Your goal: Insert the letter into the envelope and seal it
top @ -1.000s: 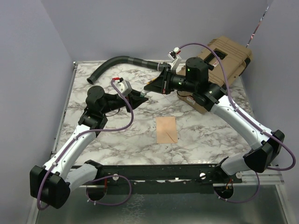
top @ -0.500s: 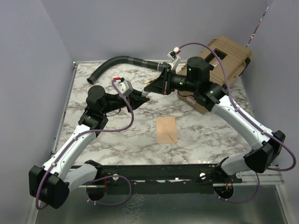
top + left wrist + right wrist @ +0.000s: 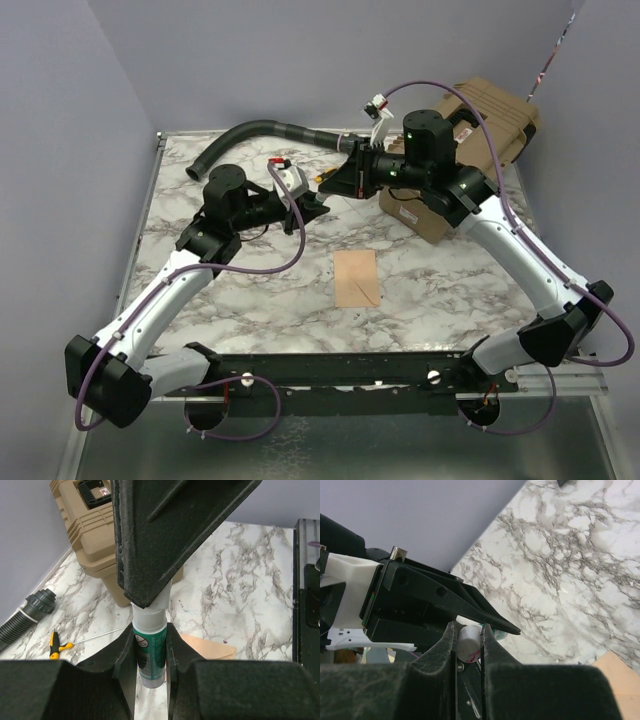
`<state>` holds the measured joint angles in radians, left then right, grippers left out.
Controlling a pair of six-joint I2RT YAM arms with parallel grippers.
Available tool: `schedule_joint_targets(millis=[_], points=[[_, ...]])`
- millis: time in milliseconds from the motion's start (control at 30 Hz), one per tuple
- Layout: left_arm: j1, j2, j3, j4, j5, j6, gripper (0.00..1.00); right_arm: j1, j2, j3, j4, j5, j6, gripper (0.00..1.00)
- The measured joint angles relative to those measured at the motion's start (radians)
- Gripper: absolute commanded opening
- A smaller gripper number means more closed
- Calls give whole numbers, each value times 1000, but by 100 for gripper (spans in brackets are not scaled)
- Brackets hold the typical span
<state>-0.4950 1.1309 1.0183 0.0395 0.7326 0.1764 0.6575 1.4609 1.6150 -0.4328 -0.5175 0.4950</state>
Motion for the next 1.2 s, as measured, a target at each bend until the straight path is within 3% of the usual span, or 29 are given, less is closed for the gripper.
schedule_joint_targets(millis=[800, 1200], points=[[-39, 152, 132, -279, -103, 206, 0, 3, 134, 119, -246, 132, -130, 1], [-43, 179, 194, -378, -100, 267, 0, 3, 140, 106, -256, 130, -104, 1]])
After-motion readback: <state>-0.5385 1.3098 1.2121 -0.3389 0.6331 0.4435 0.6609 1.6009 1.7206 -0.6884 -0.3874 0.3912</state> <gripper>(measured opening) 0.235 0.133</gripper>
